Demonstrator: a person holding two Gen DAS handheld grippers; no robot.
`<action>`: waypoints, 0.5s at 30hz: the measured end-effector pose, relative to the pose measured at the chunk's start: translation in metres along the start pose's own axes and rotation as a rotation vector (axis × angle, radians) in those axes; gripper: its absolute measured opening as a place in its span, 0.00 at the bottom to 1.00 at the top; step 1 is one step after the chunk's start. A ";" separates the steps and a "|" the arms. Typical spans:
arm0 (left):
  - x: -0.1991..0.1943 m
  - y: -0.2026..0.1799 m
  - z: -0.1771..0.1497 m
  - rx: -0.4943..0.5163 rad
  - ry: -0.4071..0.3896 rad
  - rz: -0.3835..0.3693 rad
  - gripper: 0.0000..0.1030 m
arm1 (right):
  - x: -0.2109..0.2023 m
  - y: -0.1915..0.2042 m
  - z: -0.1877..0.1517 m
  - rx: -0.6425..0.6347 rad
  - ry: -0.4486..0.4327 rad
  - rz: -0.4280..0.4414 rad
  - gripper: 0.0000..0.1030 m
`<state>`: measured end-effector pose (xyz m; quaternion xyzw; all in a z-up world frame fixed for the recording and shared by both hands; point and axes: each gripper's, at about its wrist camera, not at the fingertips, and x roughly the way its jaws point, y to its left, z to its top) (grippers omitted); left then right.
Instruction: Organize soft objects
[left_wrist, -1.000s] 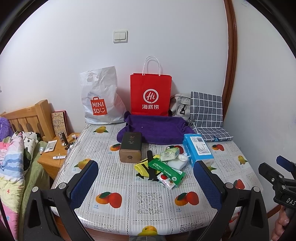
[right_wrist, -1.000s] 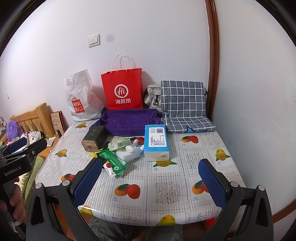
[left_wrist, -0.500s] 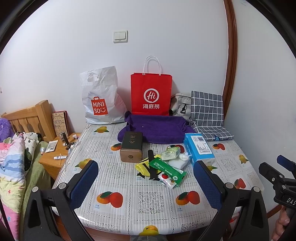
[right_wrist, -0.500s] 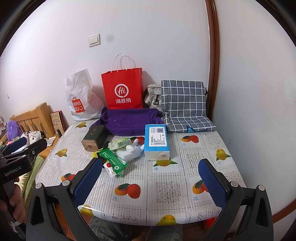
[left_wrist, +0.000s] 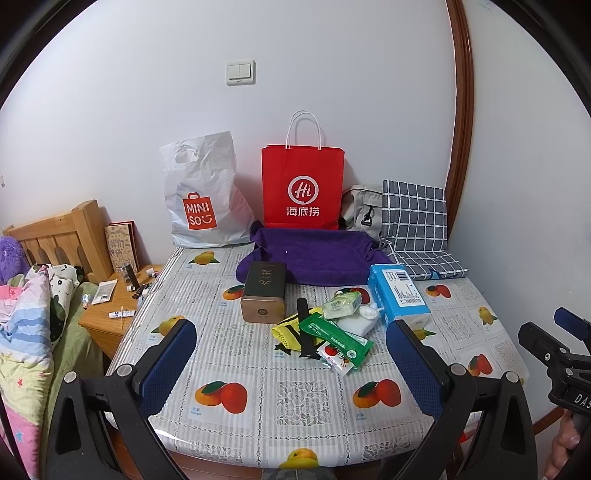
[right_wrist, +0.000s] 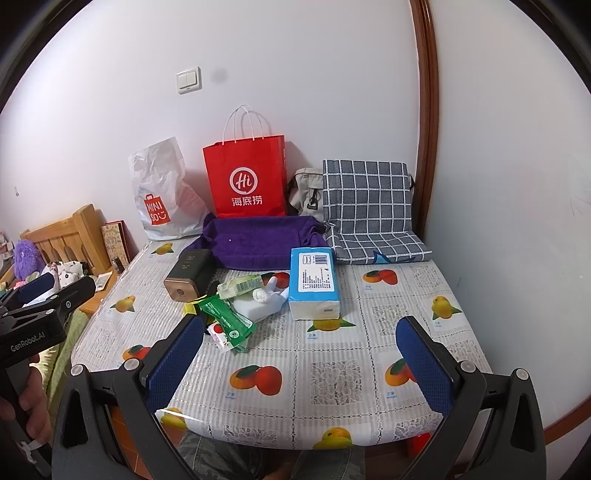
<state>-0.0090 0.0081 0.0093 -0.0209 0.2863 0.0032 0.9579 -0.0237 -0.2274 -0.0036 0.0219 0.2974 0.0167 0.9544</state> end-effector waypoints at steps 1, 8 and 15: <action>0.000 0.000 0.000 0.000 0.000 0.000 1.00 | 0.000 0.000 0.000 -0.001 -0.001 0.000 0.99; 0.000 -0.001 0.000 0.002 0.000 0.000 1.00 | -0.001 0.000 -0.001 0.001 -0.002 0.000 0.99; 0.000 -0.001 0.000 0.003 0.000 0.001 1.00 | -0.002 0.002 -0.001 -0.001 -0.007 0.001 0.99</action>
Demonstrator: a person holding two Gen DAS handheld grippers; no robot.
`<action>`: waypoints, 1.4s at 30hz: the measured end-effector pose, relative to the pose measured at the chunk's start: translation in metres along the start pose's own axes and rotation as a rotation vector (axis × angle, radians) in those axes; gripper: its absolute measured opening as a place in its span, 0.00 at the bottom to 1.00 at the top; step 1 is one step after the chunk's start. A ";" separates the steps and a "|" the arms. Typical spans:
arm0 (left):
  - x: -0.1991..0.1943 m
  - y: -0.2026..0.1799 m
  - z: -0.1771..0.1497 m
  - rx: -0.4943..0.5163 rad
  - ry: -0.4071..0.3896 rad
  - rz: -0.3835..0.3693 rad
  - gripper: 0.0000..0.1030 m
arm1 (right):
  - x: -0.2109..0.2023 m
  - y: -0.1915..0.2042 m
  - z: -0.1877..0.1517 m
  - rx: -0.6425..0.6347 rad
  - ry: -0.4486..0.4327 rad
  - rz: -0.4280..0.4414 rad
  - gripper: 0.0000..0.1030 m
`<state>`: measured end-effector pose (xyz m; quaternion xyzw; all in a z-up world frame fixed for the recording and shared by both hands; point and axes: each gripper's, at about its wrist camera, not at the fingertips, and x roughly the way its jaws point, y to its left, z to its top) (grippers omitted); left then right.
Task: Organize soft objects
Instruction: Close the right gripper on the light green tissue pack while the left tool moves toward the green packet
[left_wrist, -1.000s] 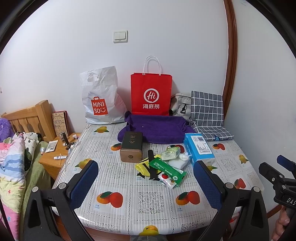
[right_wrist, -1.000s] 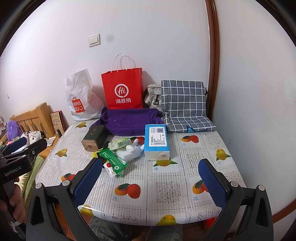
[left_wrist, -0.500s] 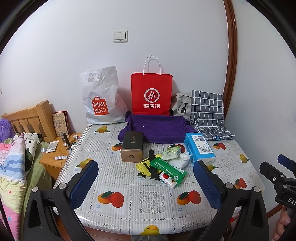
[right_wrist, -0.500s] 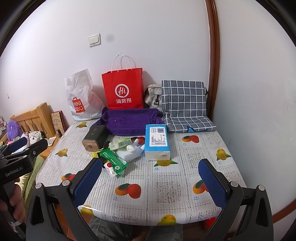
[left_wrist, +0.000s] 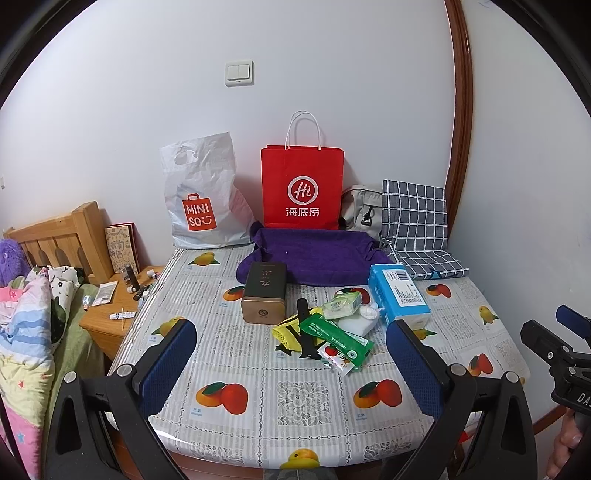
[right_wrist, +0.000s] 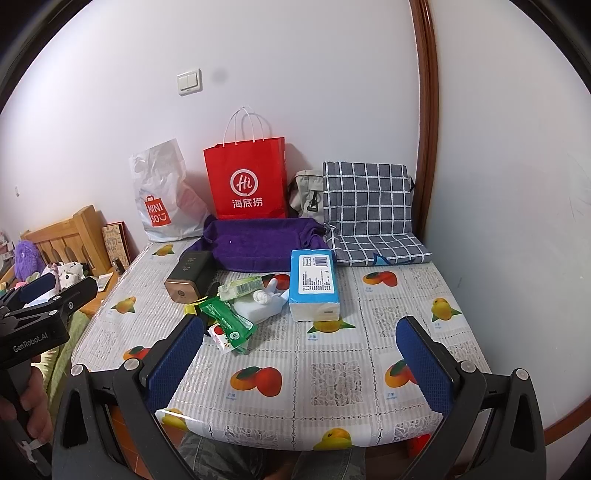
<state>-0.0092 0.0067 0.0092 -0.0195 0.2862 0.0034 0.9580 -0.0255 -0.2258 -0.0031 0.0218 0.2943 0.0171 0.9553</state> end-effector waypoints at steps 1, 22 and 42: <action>0.000 0.000 0.000 0.000 0.000 0.000 1.00 | 0.000 0.000 0.000 0.000 -0.001 0.001 0.99; 0.051 0.008 0.007 0.033 0.062 -0.019 1.00 | 0.041 0.007 0.000 -0.015 0.030 0.062 0.99; 0.187 0.062 -0.038 -0.071 0.308 0.057 1.00 | 0.191 0.052 -0.005 -0.074 0.201 0.178 0.90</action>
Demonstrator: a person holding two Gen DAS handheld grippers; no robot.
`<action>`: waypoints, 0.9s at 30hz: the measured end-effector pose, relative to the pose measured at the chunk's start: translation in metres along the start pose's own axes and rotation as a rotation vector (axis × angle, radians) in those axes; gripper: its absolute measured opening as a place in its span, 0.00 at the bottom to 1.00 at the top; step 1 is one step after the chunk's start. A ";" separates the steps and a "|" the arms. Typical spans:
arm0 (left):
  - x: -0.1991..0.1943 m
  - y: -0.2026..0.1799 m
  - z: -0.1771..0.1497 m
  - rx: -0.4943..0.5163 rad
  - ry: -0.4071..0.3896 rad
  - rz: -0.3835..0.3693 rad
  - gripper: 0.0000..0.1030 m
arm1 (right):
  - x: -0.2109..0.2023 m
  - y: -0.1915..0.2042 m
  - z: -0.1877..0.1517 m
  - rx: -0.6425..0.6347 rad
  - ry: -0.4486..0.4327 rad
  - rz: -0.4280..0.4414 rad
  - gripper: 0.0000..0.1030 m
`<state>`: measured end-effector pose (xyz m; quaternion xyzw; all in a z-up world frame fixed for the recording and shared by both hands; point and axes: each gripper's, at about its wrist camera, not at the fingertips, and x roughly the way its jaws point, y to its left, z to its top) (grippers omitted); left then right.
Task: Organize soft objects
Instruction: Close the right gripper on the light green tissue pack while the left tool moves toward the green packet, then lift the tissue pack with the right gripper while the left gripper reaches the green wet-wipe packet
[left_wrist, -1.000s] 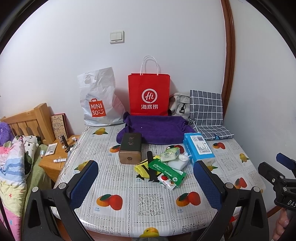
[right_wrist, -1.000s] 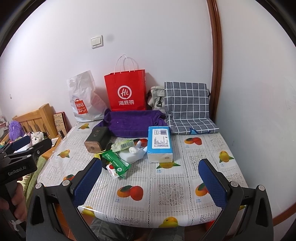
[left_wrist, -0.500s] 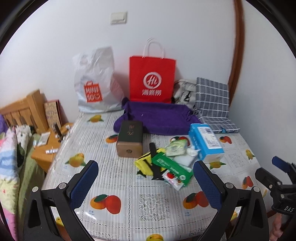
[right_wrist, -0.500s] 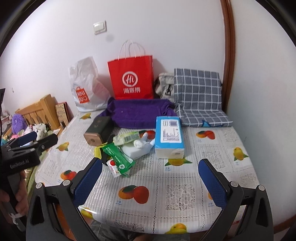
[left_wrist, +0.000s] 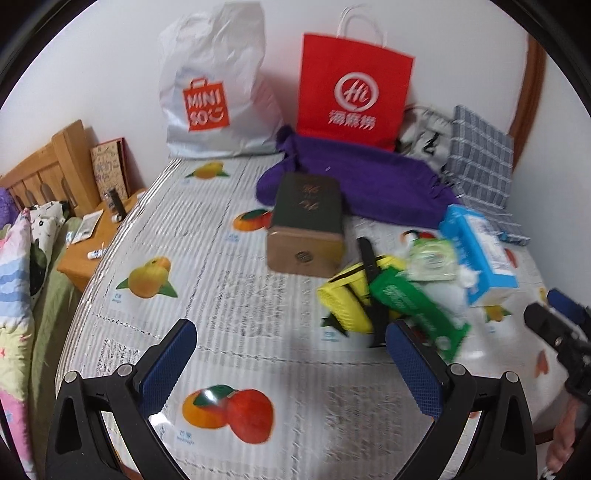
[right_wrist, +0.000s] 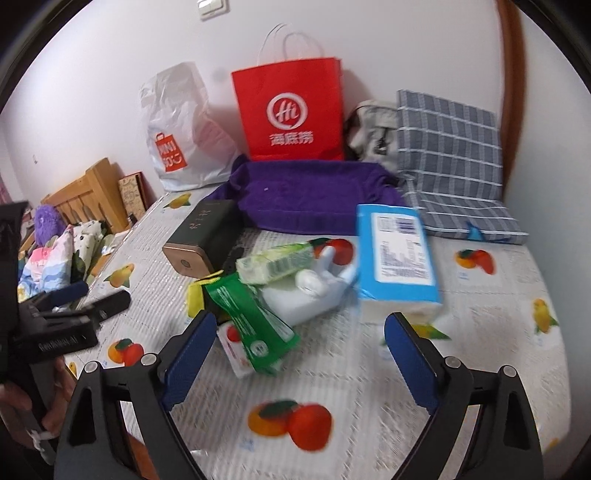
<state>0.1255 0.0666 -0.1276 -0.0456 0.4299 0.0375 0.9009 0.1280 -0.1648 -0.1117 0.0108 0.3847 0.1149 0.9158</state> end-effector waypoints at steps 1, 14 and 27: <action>0.007 0.003 0.000 -0.001 0.010 0.009 1.00 | 0.008 0.003 0.003 -0.009 0.006 0.001 0.90; 0.066 0.036 0.000 -0.023 0.093 0.027 1.00 | 0.102 0.045 0.032 -0.077 0.072 -0.052 0.90; 0.076 0.028 0.000 -0.010 0.103 -0.006 1.00 | 0.127 0.048 0.030 -0.131 0.087 -0.129 0.70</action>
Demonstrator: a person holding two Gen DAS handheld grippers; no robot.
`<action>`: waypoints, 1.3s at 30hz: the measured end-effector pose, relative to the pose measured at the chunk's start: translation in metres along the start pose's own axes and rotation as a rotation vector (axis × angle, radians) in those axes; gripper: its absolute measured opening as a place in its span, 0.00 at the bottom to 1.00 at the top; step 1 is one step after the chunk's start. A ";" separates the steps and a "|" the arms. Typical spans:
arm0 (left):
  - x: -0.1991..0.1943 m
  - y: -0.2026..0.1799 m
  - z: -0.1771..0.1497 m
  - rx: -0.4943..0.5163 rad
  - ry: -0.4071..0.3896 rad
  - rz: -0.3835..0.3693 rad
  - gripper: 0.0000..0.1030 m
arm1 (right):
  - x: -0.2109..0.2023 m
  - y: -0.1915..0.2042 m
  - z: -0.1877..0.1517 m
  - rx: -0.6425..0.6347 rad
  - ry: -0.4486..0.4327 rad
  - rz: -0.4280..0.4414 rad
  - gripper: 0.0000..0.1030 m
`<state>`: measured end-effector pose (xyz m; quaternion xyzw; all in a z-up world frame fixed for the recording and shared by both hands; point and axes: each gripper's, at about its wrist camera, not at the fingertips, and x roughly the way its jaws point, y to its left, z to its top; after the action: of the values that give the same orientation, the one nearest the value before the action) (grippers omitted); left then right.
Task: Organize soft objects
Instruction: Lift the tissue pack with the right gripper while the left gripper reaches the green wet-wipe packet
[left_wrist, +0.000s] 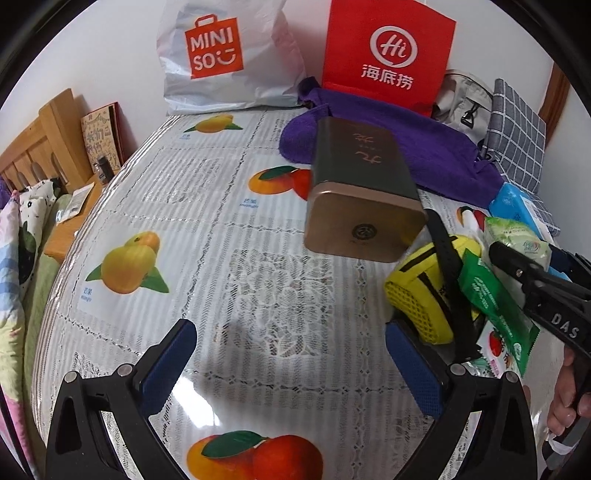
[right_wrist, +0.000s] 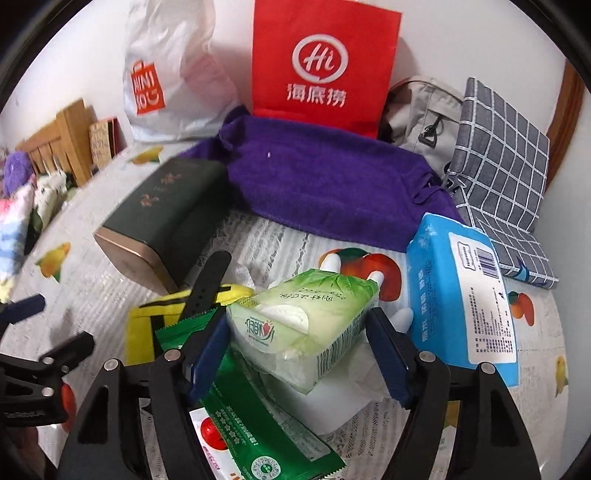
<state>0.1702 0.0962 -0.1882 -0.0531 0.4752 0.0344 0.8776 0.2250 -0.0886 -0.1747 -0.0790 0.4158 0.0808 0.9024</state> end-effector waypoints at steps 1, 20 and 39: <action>-0.002 -0.002 0.000 0.002 -0.003 -0.002 1.00 | -0.003 -0.002 0.000 0.008 -0.011 0.008 0.70; -0.021 -0.062 -0.002 0.063 -0.022 -0.083 0.95 | -0.093 -0.074 -0.050 0.104 -0.117 0.159 0.70; -0.011 -0.142 -0.005 0.100 0.047 -0.183 0.94 | -0.080 -0.126 -0.115 0.106 -0.047 0.142 0.70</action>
<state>0.1761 -0.0452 -0.1732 -0.0533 0.4901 -0.0707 0.8672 0.1156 -0.2416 -0.1785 0.0004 0.4029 0.1243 0.9068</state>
